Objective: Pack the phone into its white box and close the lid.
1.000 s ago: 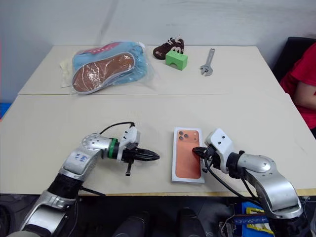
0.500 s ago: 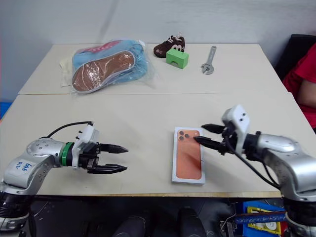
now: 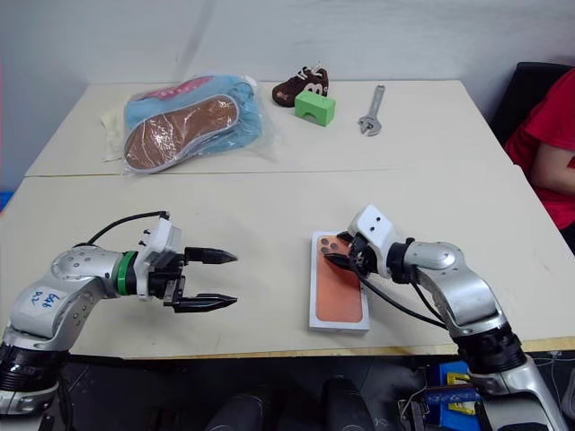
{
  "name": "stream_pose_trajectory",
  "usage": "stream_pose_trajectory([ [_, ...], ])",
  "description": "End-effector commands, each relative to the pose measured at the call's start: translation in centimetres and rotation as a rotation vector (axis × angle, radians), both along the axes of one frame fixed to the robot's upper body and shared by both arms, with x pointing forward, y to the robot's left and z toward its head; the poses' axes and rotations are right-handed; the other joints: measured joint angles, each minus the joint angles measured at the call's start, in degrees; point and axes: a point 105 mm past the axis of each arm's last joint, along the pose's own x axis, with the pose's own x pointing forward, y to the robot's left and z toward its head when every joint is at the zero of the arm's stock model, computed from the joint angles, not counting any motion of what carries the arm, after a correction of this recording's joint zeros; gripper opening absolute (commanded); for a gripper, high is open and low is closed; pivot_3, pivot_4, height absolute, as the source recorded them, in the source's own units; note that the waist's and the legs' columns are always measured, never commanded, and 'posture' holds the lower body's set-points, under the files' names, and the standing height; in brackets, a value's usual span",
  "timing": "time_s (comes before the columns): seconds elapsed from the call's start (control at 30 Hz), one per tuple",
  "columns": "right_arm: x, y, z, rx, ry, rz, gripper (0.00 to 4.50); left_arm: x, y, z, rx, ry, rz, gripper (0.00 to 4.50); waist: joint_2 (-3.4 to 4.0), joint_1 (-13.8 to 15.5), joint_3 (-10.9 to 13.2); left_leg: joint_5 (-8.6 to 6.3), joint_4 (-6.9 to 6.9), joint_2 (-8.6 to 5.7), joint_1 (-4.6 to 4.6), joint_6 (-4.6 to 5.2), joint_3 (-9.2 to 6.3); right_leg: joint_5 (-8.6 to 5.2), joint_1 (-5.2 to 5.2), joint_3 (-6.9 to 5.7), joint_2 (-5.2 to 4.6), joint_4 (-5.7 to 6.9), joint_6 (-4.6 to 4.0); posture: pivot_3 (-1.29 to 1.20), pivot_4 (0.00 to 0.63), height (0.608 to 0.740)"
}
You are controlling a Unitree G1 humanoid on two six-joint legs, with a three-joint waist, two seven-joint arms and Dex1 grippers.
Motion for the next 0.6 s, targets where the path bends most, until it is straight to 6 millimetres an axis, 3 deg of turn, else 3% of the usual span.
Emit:
stream_pose_trajectory([
  [0.03, -1.4, -1.1, -4.1, -0.062, 0.117, -0.015, 2.73, 0.1, -0.3, 0.9, -0.01, -0.044, -0.018, 4.48, -0.08, 0.1, -0.1, 0.0, 0.0, 0.0, 0.01, 0.0, 0.0, 0.0, 0.01, 0.0, 0.0, 0.0, 0.0, 0.0, 0.15, 0.74],
  [0.07, -1.7, -0.7, -3.3, -0.031, 0.092, 0.014, 2.36, 0.1, -0.3, 0.9, -0.009, -0.044, -0.018, 4.5, -0.09, 0.3, -0.1, 0.0, 0.0, 0.0, 0.02, 0.0, 0.0, 0.0, 0.03, 0.0, 0.0, 0.0, 0.0, 0.0, 0.15, 0.74],
  [0.17, -2.1, -0.4, 1.8, 0.119, -0.059, 0.016, 1.5, 0.2, 0.1, 0.8, -0.002, -0.032, -0.013, 4.5, -0.02, 0.5, 0.0, -0.02, -0.04, 0.0, -0.05, 0.0, -0.01, 0.0, -0.04, 0.01, 0.0, -0.02, 0.0, 0.0, 0.15, 0.74],
  [0.3, -4.2, -2.7, 6.7, 0.209, -0.096, 0.031, 1.5, -0.1, 0.7, 0.7, 0.005, -0.017, -0.009, 4.5, 0.52, 0.6, 0.4, -0.04, 0.02, -0.06, -0.25, 0.04, -0.01, 0.0, -0.2, 0.02, -0.04, -0.04, 0.0, 0.0, 0.15, 0.74],
  [0.43, -9.7, -6.4, 9.6, 0.187, 0.048, 0.157, 2.49, -1.0, 1.8, 1.2, 0.009, 0.032, -0.02, 4.5, 0.69, 1.2, 0.5, -0.05, -0.06, -0.03, -0.33, 0.08, -0.11, 0.0, -0.19, -0.07, -0.04, -0.25, 0.0, 0.0, 0.15, 0.74],
  [0.6, -12.9, -11.2, 9.9, 0.078, 0.151, 0.119, 4.29, -2.4, 3.9, 2.0, 0.056, 0.088, -0.029, 4.5, 0.56, 0.9, 0.6, -0.07, -0.17, 0.11, -0.31, 0.09, -0.03, 0.0, -0.08, -0.06, 0.04, -0.49, 0.0, 0.0, 0.15, 0.74],
])
